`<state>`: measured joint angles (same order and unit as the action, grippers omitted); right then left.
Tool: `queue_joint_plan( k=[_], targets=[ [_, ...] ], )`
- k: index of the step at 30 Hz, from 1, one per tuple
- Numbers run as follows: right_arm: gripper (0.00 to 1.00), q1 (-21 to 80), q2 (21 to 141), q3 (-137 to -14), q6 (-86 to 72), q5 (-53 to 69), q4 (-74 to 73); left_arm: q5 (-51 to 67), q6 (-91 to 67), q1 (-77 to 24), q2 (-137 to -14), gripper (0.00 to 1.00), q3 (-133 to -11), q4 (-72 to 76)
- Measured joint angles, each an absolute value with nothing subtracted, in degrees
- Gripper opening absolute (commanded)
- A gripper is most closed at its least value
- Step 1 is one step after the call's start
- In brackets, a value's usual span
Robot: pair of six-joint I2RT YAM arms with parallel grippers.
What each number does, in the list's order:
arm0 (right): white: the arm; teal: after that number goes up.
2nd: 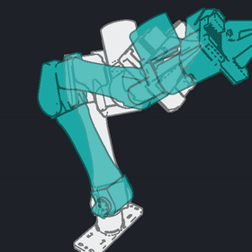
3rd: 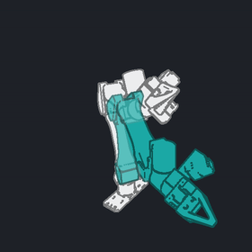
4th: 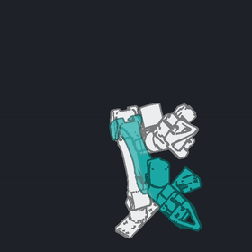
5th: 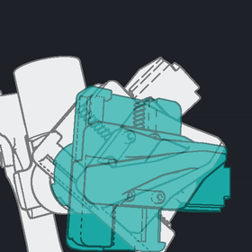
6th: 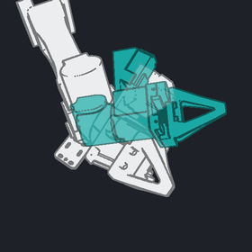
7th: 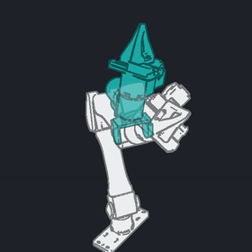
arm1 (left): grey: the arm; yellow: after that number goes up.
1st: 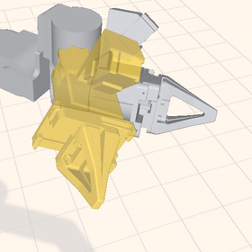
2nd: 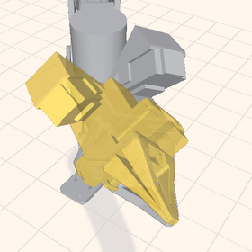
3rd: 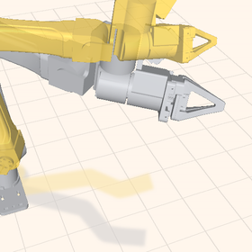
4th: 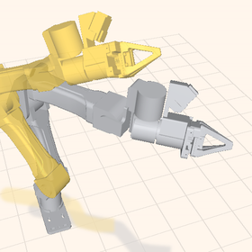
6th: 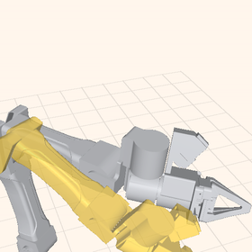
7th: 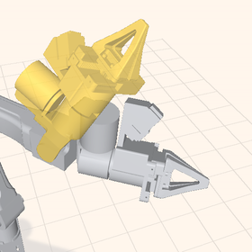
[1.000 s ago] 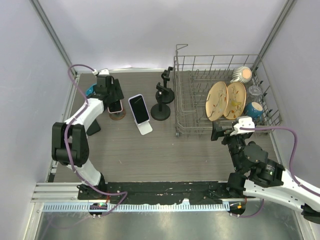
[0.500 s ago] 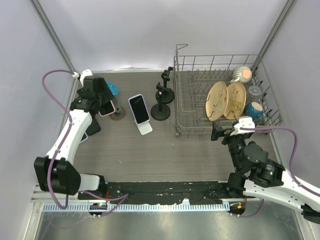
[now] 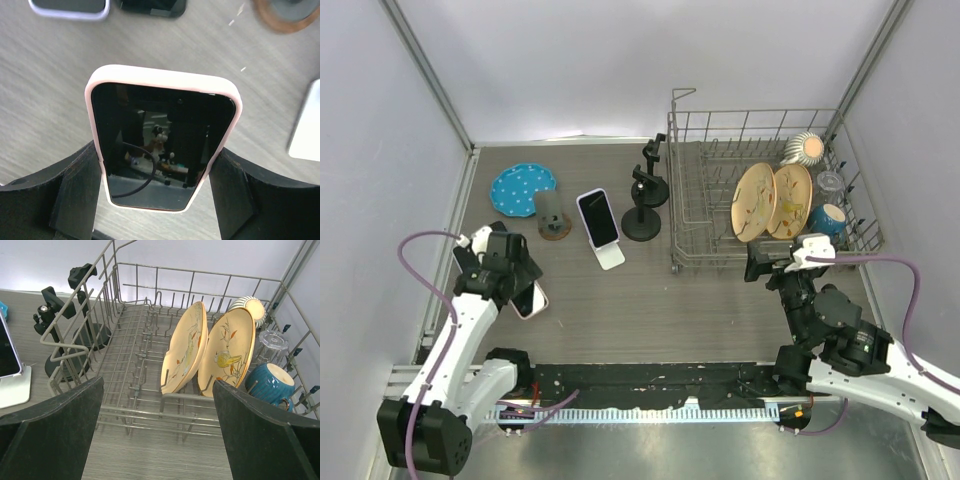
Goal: Remove the phone from the phone stand
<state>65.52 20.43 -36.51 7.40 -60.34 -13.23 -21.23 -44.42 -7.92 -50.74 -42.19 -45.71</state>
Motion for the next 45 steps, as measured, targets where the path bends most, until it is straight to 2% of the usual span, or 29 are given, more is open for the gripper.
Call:
queue_joint_plan(
  k=[6, 14, 20, 21, 26, 29, 34, 35, 41, 45],
  targets=[
    [0.95, 65.52, 18.13, -36.51, 7.35, -60.36, -13.3, -18.11, -49.06, -7.92, -51.83, 0.22, -33.26, -45.78],
    [0.95, 65.52, 17.47, -36.51, 7.22, -60.36, -13.32, -16.73, -52.42, -7.92, -59.46, 0.27, -30.74, -40.97],
    [0.95, 65.52, 16.23, -36.51, 7.2, -60.38, -13.37, -16.78, -53.32, -7.92, -63.7, 0.38, -29.69, -36.38],
    [0.95, 65.52, 15.92, -36.51, 7.2, -60.4, -13.37, -16.93, -53.39, -7.94, -63.81, 0.42, -29.69, -36.32],
    [0.95, 65.52, 15.07, -36.51, 7.2, -60.47, -13.37, -17.65, -53.6, -8.1, -64.03, 0.47, -29.69, -36.1],
    [0.95, 65.52, 15.07, -36.51, 7.2, -60.47, -13.37, -18.24, -53.58, -8.14, -64.58, 0.62, -29.8, -35.77],
    [0.95, 65.52, 15.07, -36.51, 7.2, -60.47, -13.37, -18.68, -53.32, -8.16, -67.05, 0.75, -31.03, -35.48],
    [0.95, 65.52, 15.0, -36.51, 7.2, -60.47, -13.37, -18.72, -53.23, -8.16, -67.29, 0.83, -31.16, -35.48],
    [0.95, 65.52, 14.85, -36.51, 7.2, -60.58, -13.37, -18.87, -52.9, -8.14, -66.46, 0.95, -30.81, -33.52],
    [0.95, 65.52, 14.85, -36.51, 7.2, -60.6, -13.37, -18.35, -52.95, -8.12, -65.08, 0.98, -30.11, -31.27]
  ],
)
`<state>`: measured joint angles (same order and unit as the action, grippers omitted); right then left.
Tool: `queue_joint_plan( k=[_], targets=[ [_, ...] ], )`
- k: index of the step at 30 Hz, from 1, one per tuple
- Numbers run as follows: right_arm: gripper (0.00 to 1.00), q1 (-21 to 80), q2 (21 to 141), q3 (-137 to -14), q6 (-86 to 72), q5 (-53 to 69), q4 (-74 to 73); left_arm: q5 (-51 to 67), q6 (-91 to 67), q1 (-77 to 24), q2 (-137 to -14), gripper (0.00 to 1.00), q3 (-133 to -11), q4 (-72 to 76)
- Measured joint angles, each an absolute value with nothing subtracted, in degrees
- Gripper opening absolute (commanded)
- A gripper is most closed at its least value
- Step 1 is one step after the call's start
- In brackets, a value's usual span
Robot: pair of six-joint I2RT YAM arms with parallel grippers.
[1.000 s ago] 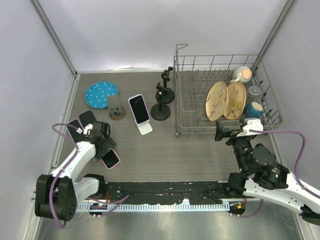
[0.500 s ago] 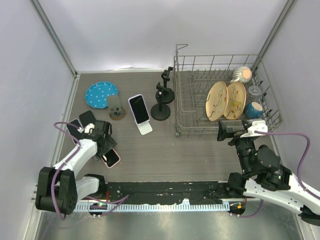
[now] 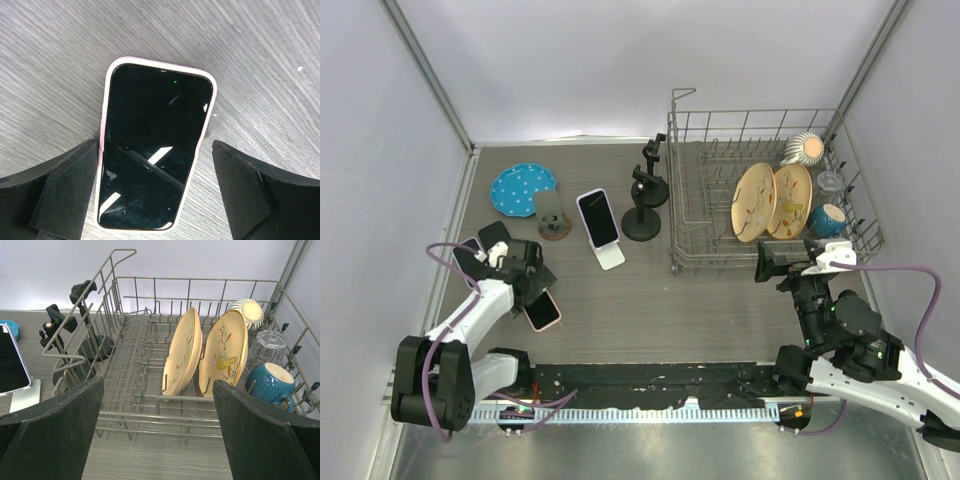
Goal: Remove the phone from the phone stand
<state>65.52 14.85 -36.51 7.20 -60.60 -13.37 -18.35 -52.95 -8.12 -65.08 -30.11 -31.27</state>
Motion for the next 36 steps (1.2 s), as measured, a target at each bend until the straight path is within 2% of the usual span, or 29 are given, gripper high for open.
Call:
queue_joint_plan(
  k=[7, 15, 23, 28, 36],
  targets=[
    [0.95, 65.52, 14.85, -36.51, 7.2, -60.84, -13.37, -14.59, -53.17, -8.12, -60.58, 1.0, -29.58, -28.4],
    [0.95, 65.52, 14.87, -36.51, 7.2, -60.99, -13.37, -10.66, -53.28, -8.12, -57.08, 1.0, -29.56, -16.14],
    [0.95, 65.52, 14.87, -36.51, 7.22, -60.99, -13.37, -10.63, -56.93, -3.7, -64.38, 1.0, -30.79, -4.84],
    [0.95, 65.52, 14.87, -36.51, 7.22, -60.97, -13.37, -9.98, -60.27, -0.38, -67.4, 0.97, -29.04, 8.49],
    [0.95, 65.52, 14.87, -36.51, 7.22, -60.97, -13.37, -5.15, -64.1, 3.73, -82.35, 0.97, -28.56, 26.61]
  ],
)
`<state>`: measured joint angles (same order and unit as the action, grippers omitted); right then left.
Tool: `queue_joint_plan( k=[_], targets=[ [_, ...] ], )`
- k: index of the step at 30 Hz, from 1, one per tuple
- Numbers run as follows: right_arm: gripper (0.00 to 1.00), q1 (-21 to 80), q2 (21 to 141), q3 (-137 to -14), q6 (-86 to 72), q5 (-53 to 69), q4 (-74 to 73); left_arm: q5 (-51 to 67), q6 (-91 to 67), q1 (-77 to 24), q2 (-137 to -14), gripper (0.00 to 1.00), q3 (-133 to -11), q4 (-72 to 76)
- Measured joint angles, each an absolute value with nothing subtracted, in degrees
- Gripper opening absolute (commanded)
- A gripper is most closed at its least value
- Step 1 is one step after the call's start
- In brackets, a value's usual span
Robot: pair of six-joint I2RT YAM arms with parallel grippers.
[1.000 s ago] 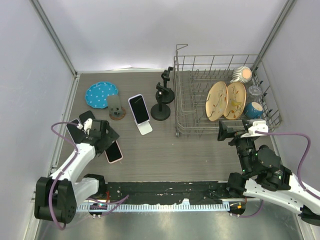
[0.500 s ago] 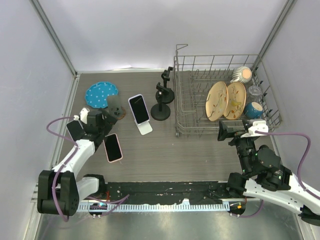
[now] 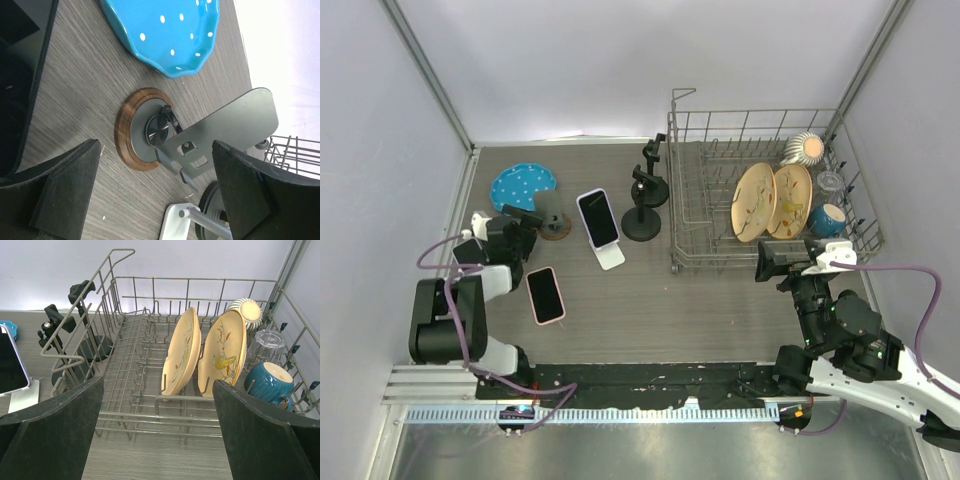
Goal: Remove the phone from the phone stand
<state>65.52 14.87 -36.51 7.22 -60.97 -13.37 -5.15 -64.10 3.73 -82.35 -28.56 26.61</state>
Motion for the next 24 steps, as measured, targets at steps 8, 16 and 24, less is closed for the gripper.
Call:
queue_joint_plan(
  k=[8, 16, 24],
  targets=[
    [0.96, 65.52, 14.87, -36.51, 7.25, -60.95, -13.37, 2.5, -64.18, 3.88, -94.32, 0.93, -33.91, 37.45],
    [0.96, 65.52, 15.29, -36.51, 7.29, -60.97, -13.34, 9.26, -63.79, 0.75, -104.18, 0.77, -42.35, 43.16],
    [0.96, 65.52, 15.9, -36.51, 7.46, -60.99, -13.34, 11.77, -62.37, -6.96, -112.51, 0.73, -50.59, 44.84]
  ],
)
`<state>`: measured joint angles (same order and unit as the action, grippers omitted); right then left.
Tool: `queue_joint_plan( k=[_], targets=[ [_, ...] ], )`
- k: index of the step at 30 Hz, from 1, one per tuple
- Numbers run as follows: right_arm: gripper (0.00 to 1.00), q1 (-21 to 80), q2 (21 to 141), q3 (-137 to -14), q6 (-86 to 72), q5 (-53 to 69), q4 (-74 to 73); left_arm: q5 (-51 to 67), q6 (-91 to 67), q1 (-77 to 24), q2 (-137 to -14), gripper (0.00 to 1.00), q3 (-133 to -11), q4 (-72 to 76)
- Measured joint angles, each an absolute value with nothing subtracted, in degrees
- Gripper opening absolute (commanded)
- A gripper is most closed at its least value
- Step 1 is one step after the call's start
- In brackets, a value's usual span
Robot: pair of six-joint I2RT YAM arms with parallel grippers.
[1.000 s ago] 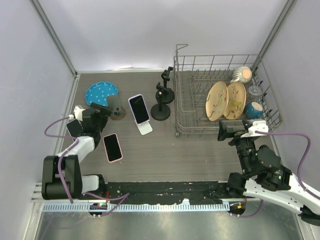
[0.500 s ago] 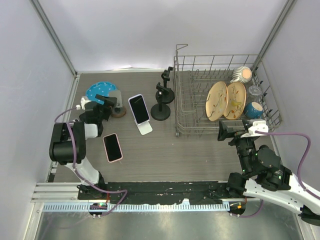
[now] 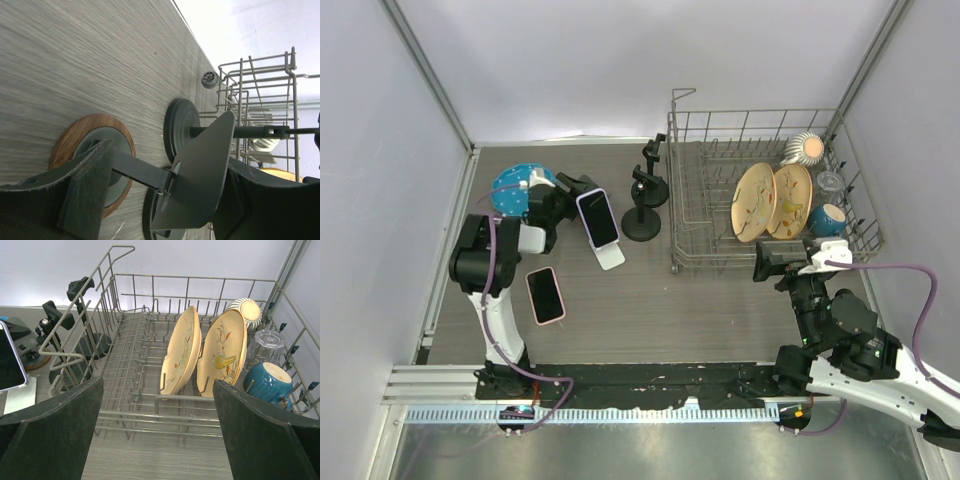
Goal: Remove the phone from the phone stand
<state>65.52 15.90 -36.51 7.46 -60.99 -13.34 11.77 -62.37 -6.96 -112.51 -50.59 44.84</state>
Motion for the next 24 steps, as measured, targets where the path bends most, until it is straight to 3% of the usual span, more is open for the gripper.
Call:
queue_joint_plan(
  k=[7, 14, 19, 24],
  targets=[
    [0.96, 65.52, 16.03, -35.38, 8.32, -60.99, -13.15, 12.21, -61.91, -12.14, -118.24, 0.74, -56.93, 46.57],
    [0.96, 65.52, 16.91, -35.09, 8.86, -60.99, -13.1, 12.67, -60.93, -12.91, -118.85, 0.85, -57.91, 46.7],
    [0.96, 65.52, 17.04, -35.07, 8.93, -60.97, -13.06, 11.99, -58.96, -11.05, -113.89, 0.99, -54.83, 41.25],
    [0.96, 65.52, 17.04, -35.07, 8.93, -60.97, -13.06, 7.16, -54.94, -9.52, -101.34, 1.0, -52.95, 30.83]
  ],
)
